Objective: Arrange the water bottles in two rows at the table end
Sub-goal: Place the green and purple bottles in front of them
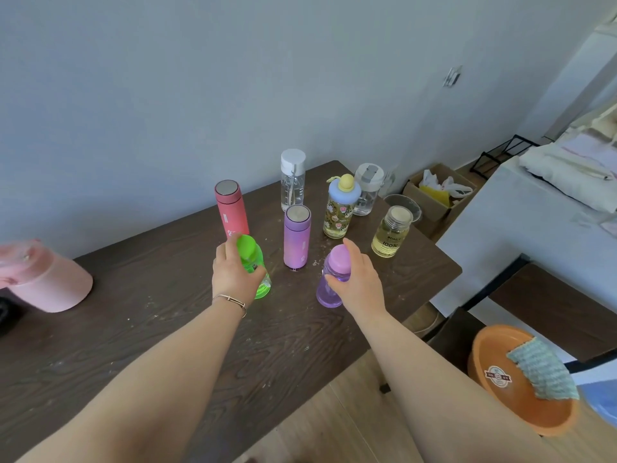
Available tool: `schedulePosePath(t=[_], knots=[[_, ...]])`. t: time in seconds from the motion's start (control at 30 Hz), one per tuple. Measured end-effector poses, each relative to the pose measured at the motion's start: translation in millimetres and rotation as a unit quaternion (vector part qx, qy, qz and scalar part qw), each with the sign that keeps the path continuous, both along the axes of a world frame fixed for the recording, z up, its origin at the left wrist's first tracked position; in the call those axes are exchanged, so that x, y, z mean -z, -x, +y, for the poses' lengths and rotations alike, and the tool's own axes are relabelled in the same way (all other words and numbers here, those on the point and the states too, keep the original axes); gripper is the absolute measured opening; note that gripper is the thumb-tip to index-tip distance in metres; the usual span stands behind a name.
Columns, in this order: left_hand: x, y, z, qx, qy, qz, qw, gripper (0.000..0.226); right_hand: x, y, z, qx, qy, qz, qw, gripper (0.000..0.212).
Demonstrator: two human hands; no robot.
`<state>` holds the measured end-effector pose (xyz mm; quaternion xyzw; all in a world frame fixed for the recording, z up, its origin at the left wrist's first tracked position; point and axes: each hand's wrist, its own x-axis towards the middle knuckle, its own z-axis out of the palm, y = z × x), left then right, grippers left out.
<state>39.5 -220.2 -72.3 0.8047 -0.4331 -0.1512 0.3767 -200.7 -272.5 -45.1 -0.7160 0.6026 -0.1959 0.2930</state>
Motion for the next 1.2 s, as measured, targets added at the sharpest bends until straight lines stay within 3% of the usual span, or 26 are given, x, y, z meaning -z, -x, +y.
schedulePosePath(t=[0.3,0.73,0.97,1.2], knots=[[-41.8,-29.2,55.4,-0.073,0.020,-0.002,0.997,0.080,-24.5,-47.4,3.7,-0.107,0.011,-0.037,0.993,0.086],[-65.2,-110.9,215.0,-0.214,0.018,-0.018,0.977,0.078,-40.5,-183.7,83.3,-0.247,-0.016,-0.106,0.963,0.090],[-63.4,-173.8,291.4,-0.253,0.015,-0.018,0.967,0.084,-44.2,-265.0,142.0,-0.287,-0.026,-0.105,0.952,0.086],[-59.1,-252.0,351.3,-0.233,-0.009,-0.022,0.972,0.085,-44.6,-336.1,198.7,-0.274,-0.025,-0.100,0.956,0.082]])
